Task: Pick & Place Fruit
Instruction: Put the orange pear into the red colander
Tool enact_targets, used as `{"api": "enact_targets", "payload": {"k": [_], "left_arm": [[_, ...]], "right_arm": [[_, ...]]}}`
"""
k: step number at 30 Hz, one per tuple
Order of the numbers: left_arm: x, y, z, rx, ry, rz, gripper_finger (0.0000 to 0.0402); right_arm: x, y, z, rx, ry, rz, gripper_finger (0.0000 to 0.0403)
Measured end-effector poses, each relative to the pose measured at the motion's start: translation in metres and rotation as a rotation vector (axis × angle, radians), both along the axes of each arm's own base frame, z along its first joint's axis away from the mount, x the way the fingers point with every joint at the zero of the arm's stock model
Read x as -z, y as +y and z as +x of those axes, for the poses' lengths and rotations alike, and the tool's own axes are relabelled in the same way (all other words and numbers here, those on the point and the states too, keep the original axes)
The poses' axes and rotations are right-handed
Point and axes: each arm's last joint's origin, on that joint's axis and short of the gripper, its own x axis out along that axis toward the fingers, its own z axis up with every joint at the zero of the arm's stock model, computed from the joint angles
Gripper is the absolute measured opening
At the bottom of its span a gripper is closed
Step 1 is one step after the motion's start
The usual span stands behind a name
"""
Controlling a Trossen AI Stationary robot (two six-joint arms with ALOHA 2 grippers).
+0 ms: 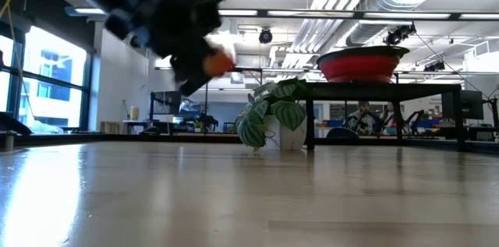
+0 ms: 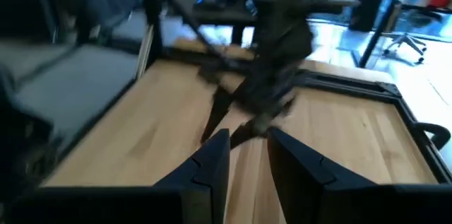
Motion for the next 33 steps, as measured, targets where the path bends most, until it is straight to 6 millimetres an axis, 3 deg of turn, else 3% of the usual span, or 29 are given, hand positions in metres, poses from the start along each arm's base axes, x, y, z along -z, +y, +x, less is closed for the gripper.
{"api": "enact_targets", "payload": {"k": [4, 10, 18, 28, 33], "left_arm": [[-0.027, 0.017, 0.014, -0.019, -0.069, -0.063, 0.0138], [-0.066, 0.038, 0.029, -0.021, -0.173, -0.126, 0.0138], [-0.105, 0.045, 0.039, -0.011, -0.253, -0.186, 0.0138], [-0.107, 0.045, 0.04, -0.012, -0.22, -0.213, 0.0138], [-0.107, 0.045, 0.04, -0.014, -0.211, -0.217, 0.0138]], "right_arm": [[0.006, 0.014, -0.003, -0.03, 0.051, -0.103, 0.0091], [0.016, 0.03, 0.002, 0.058, 0.105, -0.197, 0.0091], [0.027, 0.047, 0.017, 0.117, 0.109, -0.36, 0.0096], [0.044, 0.064, 0.046, 0.254, 0.064, -0.518, 0.0186], [0.047, 0.068, 0.049, 0.208, 0.066, -0.502, 0.0209]]}}
